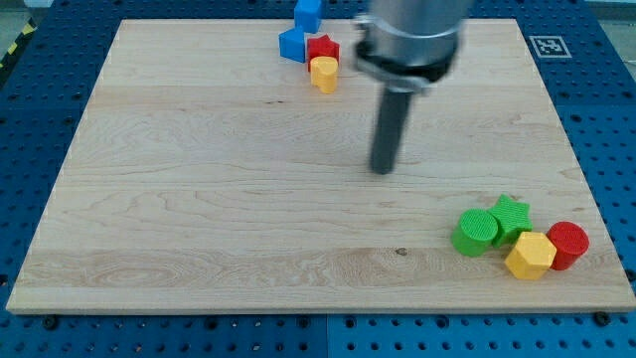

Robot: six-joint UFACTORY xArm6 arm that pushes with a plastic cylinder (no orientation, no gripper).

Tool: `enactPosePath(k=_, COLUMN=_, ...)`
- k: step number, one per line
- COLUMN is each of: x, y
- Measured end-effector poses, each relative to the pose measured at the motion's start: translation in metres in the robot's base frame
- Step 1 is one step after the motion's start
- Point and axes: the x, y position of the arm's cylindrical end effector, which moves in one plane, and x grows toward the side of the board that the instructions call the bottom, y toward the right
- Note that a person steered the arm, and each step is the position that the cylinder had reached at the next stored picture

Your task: Move your arm closer to the top left

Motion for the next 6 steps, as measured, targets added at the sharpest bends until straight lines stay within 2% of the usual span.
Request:
enactPosePath(k=2, x=-0.052, y=-0.155)
enactPosePath(k=3, x=-0.102, y=-0.212)
enactPosePath(k=4, x=-0.164, y=-0.233)
enactPosePath(k=5, x=-0.183, y=-0.234)
enactPosePath(k=6, x=-0.232, y=-0.254)
